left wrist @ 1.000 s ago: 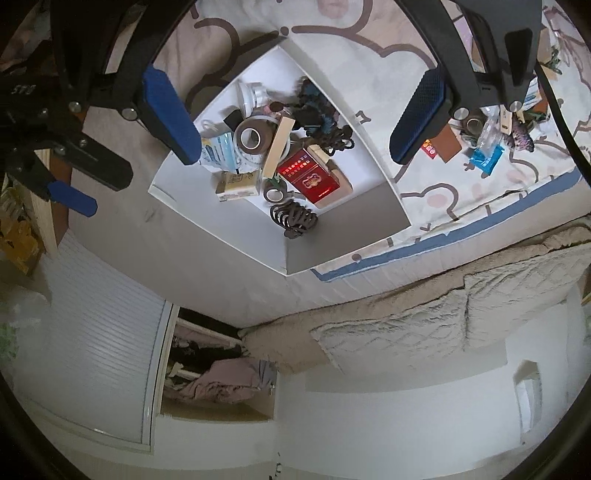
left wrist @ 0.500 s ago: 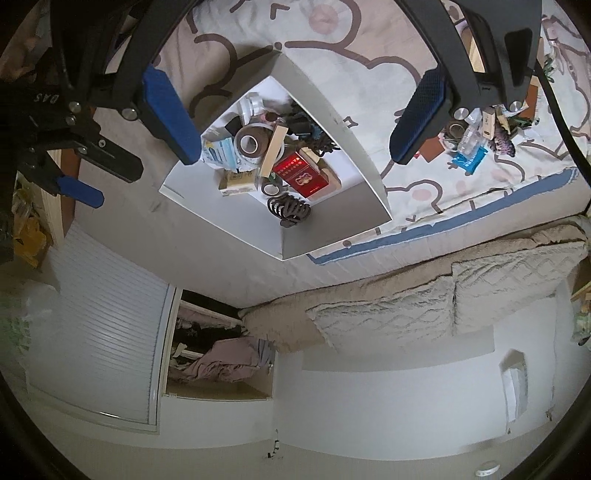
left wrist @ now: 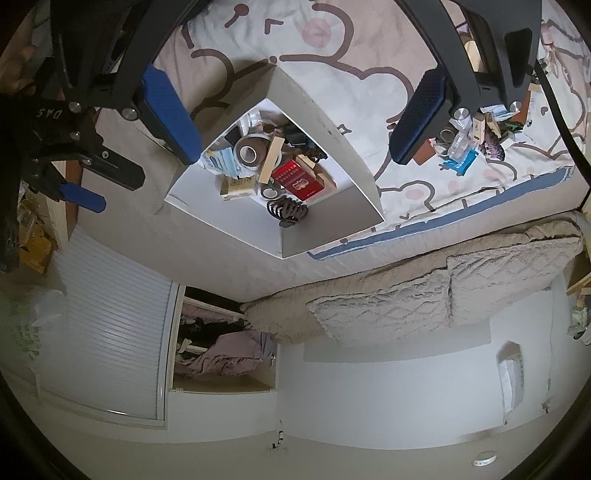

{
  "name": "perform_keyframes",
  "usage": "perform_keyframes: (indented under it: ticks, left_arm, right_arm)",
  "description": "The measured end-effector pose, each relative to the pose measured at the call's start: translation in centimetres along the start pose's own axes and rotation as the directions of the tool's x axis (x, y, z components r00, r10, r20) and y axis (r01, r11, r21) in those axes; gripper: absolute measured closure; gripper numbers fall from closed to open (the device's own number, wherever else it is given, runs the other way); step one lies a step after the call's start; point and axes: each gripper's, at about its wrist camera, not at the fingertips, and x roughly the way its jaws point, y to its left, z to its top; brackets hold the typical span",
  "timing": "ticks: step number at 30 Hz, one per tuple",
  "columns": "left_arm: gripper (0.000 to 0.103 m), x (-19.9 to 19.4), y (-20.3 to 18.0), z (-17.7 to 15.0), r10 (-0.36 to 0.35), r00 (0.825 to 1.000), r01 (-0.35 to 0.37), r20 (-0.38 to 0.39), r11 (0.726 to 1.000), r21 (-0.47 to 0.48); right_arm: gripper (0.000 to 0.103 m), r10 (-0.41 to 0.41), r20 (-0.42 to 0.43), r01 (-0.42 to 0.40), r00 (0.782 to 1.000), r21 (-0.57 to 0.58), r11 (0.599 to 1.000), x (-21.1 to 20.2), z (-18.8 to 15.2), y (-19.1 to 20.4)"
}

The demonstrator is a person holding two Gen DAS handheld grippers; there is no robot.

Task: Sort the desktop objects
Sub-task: 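Withdraw both tools from the shoe box back toward the object pile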

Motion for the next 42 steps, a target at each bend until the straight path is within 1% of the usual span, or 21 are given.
perform_keyframes:
  ticks: [7,14,21,30,34,39,42]
  left_arm:
    - [0.000,-1.1,0.6,-0.6,0.009,1.000,-0.009,0.026,1.000,-0.003]
    - [0.000,-2.0,1.1,-1.7,0.034,0.998,-0.034,0.056,0.999,0.003]
    - [0.000,-2.6,2.4,-3.4,0.061,0.996,-0.060,0.062,0.998,-0.010]
    - [0.000,-3.6,5.6,-5.5,0.139,0.987,-0.133,0.079,0.988,-0.077]
    - [0.000,-3.8,7.4,-7.1,0.203,0.976,-0.193,0.075,0.973,-0.125]
    - [0.000,-3.7,9.6,-9.1,0.258,0.965,-0.248,0.045,0.956,-0.156]
    - [0.000,-3.9,11.1,-10.2,0.293,0.956,-0.284,0.030,0.943,-0.173]
  right_arm:
    - [0.000,0.010,0.026,-0.009,1.000,-0.028,1.000,-0.7,-1.0,1.0]
    - [0.000,0.037,0.086,-0.032,0.996,-0.058,0.998,-1.6,-2.0,2.3]
    - [0.000,0.066,0.087,-0.062,0.994,-0.045,0.997,-1.1,-2.8,3.5]
    - [0.000,0.111,0.059,-0.108,0.992,-0.053,0.993,0.1,-4.0,5.8]
    - [0.000,0.132,0.042,-0.129,0.990,-0.065,0.990,0.7,-4.7,7.0]
    - [0.000,0.165,0.013,-0.163,0.986,-0.069,0.984,1.9,-5.5,8.7]
    - [0.000,0.182,0.004,-0.181,0.983,-0.081,0.980,2.5,-6.0,9.8]
